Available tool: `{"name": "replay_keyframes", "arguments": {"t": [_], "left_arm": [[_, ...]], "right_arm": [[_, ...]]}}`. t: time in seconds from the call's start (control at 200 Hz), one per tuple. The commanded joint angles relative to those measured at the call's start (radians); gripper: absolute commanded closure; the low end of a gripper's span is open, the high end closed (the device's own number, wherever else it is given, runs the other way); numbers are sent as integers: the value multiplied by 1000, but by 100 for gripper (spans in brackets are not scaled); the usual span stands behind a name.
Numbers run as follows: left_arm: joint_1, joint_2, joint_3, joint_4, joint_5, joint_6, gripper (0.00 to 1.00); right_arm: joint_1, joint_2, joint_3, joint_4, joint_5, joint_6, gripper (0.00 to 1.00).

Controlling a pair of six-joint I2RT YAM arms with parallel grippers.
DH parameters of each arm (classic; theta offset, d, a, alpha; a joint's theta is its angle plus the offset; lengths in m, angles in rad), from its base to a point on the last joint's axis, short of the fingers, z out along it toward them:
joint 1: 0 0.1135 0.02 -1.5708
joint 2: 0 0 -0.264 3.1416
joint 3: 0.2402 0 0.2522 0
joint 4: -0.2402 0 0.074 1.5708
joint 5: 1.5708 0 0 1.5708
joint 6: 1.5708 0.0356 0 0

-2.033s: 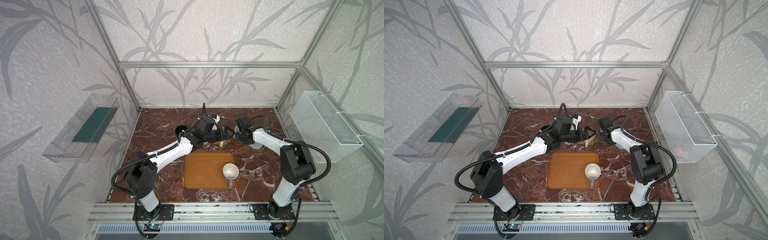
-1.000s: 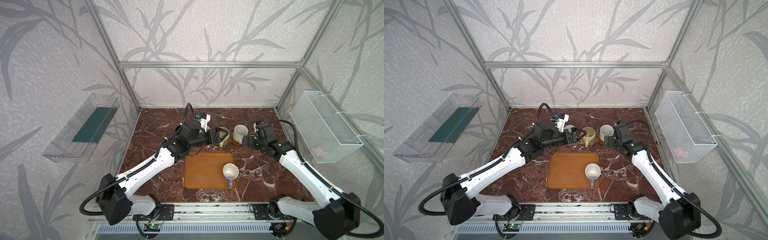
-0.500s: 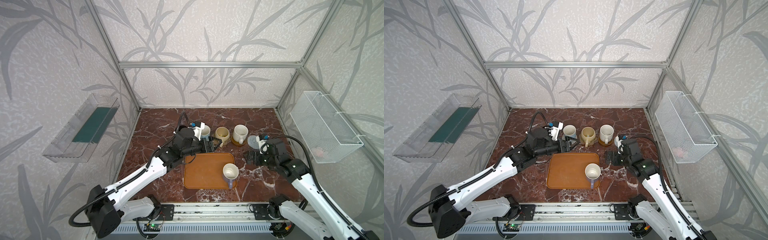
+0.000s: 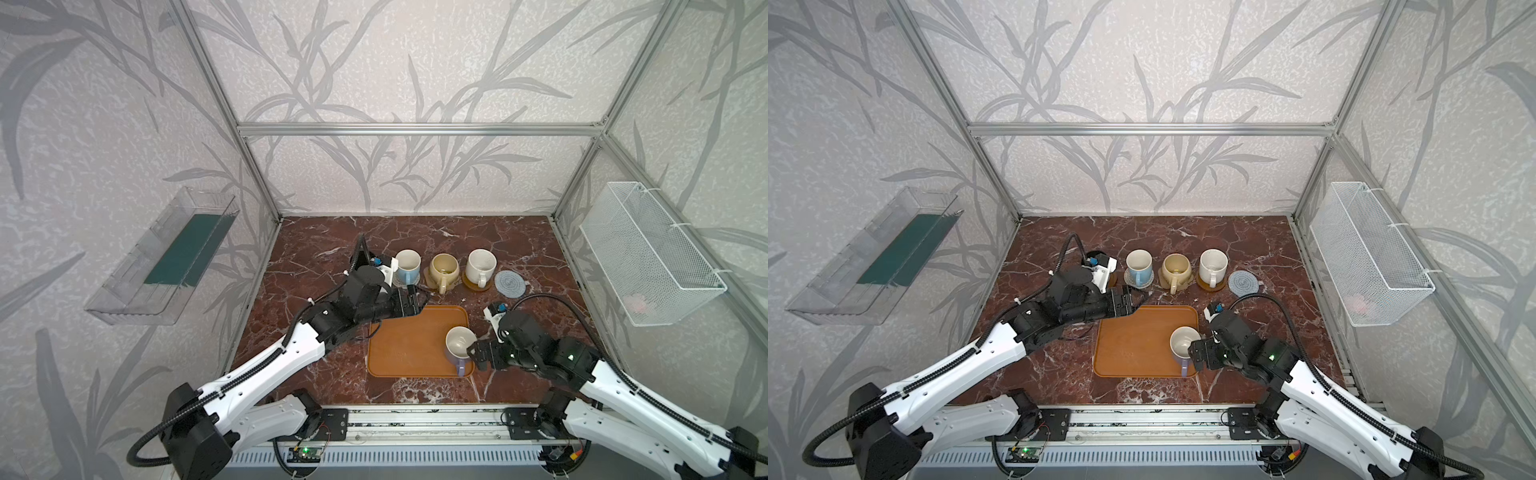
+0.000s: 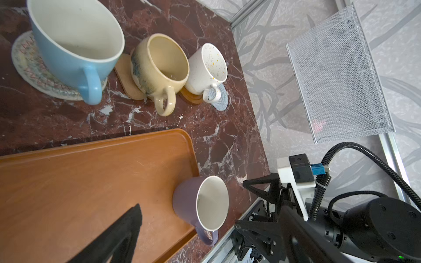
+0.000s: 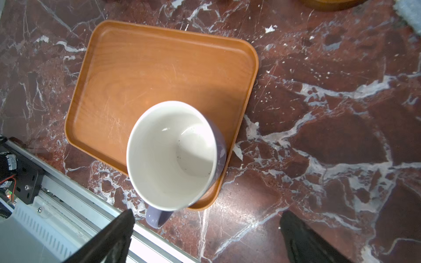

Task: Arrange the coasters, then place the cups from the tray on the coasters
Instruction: 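Open right gripper and return it to the lavender mug on the tray, then grasp the lavender-and-white mug with right gripper and lift it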

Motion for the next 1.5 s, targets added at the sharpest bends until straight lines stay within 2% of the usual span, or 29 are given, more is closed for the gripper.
{"name": "replay_keyframes", "arguments": {"t": [0.0,0.275,0.405,0.805,0.895,1.04,1.21,1.495], "left_arm": [[5,2,-42,-43,28,0,4],[5,-37,-116,-50,13,-25,4],[3,-43,-132,-46,12,-35,4],[-14,25,-151,31,51,-67,5],[-19,35,-152,38,50,-68,5],[-26,44,-153,45,50,-69,5],[-31,44,-157,48,47,-73,5],[-52,60,-164,91,57,-97,5]], "right_arm": [[52,3,-18,38,55,55,1],[225,144,-7,74,167,160,1],[274,206,-7,89,190,191,1],[319,316,-37,176,206,216,2],[325,343,-37,177,211,215,8],[333,358,-48,192,217,227,24],[341,340,-62,198,246,245,39],[348,330,-68,185,280,252,57]]}}
